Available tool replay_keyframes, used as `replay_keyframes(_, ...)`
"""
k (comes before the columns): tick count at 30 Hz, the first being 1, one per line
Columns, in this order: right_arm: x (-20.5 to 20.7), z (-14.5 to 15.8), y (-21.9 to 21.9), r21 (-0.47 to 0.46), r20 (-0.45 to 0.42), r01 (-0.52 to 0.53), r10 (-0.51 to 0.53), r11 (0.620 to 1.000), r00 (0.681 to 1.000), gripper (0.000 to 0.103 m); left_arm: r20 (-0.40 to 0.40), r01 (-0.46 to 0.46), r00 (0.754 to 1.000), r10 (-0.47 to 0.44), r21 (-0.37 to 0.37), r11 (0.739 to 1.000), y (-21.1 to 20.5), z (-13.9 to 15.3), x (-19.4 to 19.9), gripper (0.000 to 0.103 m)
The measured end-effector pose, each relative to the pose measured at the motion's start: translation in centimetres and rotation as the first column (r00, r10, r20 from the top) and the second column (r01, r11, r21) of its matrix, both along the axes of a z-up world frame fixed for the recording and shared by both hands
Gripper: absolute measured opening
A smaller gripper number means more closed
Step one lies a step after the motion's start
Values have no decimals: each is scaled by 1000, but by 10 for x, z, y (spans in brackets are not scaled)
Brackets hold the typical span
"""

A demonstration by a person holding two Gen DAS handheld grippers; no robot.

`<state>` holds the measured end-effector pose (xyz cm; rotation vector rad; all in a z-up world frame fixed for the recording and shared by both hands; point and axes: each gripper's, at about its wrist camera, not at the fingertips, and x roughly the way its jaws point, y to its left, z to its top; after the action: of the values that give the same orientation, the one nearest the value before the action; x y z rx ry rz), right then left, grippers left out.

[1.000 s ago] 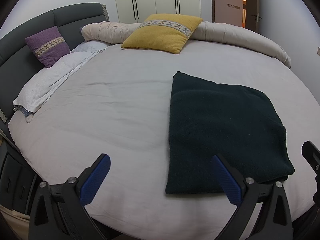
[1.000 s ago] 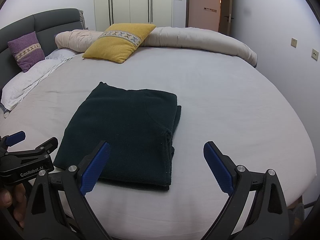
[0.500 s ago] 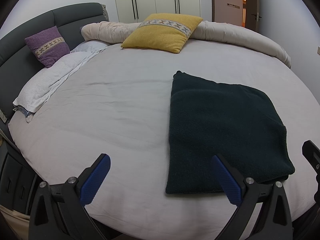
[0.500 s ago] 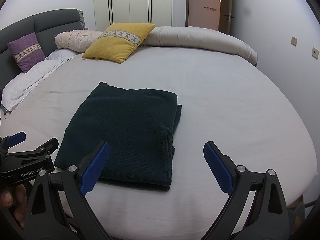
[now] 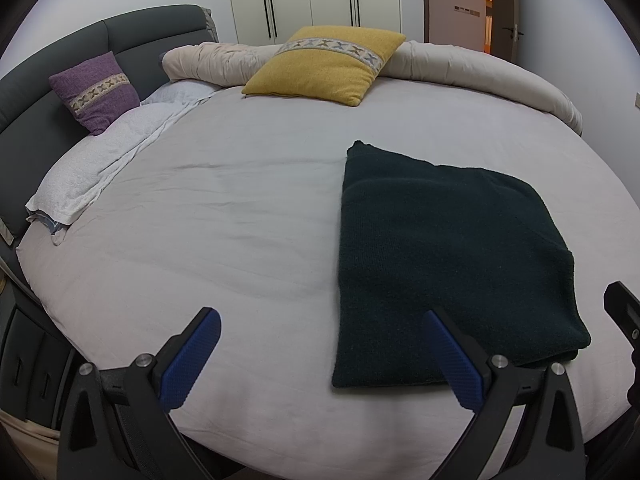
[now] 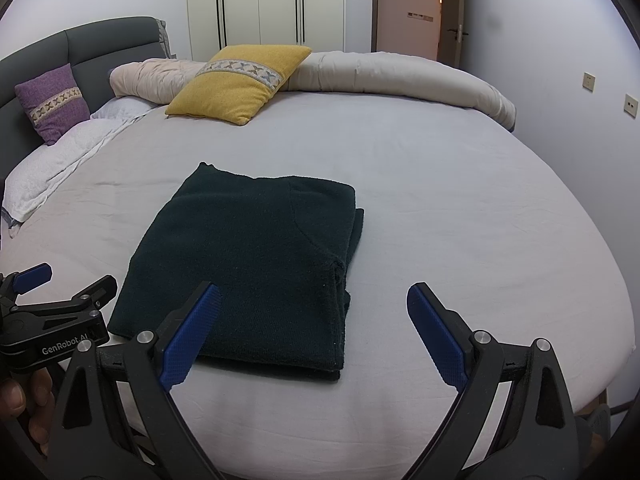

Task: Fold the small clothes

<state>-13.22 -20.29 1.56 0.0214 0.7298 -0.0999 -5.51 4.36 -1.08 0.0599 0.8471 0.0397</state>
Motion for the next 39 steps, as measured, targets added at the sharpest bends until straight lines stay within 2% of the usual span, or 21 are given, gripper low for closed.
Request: replay_keyframes(39,-2,-8,1,6,-7,-6,7,1000,1000,95,-16,26,1000,-26,-1,1000,9,-4,4,103)
